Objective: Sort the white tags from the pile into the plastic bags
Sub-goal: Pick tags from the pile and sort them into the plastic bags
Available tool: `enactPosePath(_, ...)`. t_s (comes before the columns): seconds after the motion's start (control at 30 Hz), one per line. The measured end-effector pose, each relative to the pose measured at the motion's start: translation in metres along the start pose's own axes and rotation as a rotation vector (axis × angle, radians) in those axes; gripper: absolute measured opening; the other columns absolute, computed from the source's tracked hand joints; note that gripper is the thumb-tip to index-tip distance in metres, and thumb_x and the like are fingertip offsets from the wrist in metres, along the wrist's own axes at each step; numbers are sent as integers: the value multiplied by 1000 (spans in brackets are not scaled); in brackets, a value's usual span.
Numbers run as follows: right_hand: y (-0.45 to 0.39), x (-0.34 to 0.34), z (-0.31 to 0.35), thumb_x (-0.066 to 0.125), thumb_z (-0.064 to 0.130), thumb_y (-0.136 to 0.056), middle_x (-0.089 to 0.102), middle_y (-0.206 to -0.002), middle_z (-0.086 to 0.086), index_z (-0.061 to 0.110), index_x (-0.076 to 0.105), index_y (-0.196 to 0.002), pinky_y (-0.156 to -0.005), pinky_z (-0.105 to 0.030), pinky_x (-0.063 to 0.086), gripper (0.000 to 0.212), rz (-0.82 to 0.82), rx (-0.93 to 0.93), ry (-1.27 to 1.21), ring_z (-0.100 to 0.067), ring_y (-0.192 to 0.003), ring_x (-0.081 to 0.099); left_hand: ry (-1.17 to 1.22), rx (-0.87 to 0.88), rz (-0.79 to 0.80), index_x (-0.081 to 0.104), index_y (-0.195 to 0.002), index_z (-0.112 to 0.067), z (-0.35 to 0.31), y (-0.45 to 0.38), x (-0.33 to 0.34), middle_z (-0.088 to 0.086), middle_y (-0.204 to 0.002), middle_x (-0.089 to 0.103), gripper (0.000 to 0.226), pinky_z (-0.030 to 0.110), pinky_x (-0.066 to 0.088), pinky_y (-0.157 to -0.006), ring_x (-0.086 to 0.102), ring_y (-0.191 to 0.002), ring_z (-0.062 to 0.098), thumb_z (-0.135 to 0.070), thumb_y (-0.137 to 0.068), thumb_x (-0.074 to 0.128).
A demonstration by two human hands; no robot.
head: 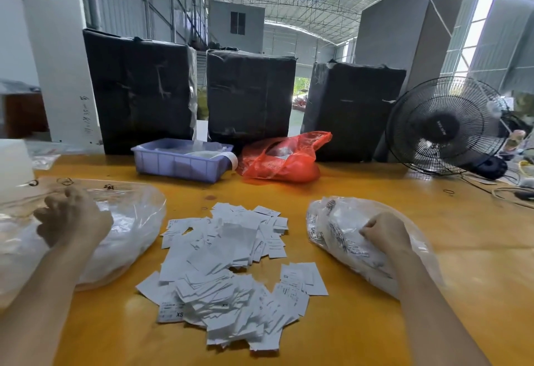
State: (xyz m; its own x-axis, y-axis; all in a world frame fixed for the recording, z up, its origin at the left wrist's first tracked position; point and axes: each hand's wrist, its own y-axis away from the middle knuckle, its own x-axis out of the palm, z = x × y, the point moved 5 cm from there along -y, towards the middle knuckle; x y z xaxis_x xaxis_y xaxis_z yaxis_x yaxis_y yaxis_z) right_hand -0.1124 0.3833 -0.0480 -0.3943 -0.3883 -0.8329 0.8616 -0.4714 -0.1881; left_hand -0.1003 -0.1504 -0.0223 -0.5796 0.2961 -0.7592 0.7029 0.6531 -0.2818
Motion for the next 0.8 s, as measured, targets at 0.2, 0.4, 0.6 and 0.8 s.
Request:
enactPosePath(0.2, -3, -23, 8, 66, 3, -82, 71, -82, -18, -7, 71, -71, -59, -34, 46, 16, -136, -17, -155, -30, -71, 62, 20, 96, -119, 44, -125, 4, -32, 24, -15, 32, -129, 39, 50, 55, 37, -91, 35, -117, 49, -14, -84, 66)
enactPosePath(0.4, 32, -44, 76, 80, 13, -67, 71, -66, -8, 4, 72, -81, -57, -24, 50, 19, 129, -156, -988, -17, -62, 65, 287, 373, -64, 52, -125, -4, -80, 50, -15, 22, -121, 54, 47, 46, 47, -88, 51, -110, 39, -18, -83, 70)
enactPosePath(0.6, 89, -6, 153, 74, 17, -70, 74, -77, -8, 7, 74, -83, -55, -20, 52, 17, 677, -325, -1012, -14, -66, 69, 968, 268, 799, 59, -112, -4, -133, 120, 13, 7, -102, 69, 66, 22, 54, -64, 69, -86, 18, -56, -72, 56)
enactPosePath(0.8, 110, 25, 169, 70, 3, -80, 68, -61, -6, 5, 71, -77, -51, -18, 47, 4, 706, -296, -978, -12, -55, 61, 913, 137, 1175, 66, -102, 0, -133, 152, 36, 13, -93, 74, 64, 26, 58, -60, 72, -81, 27, -50, -63, 71)
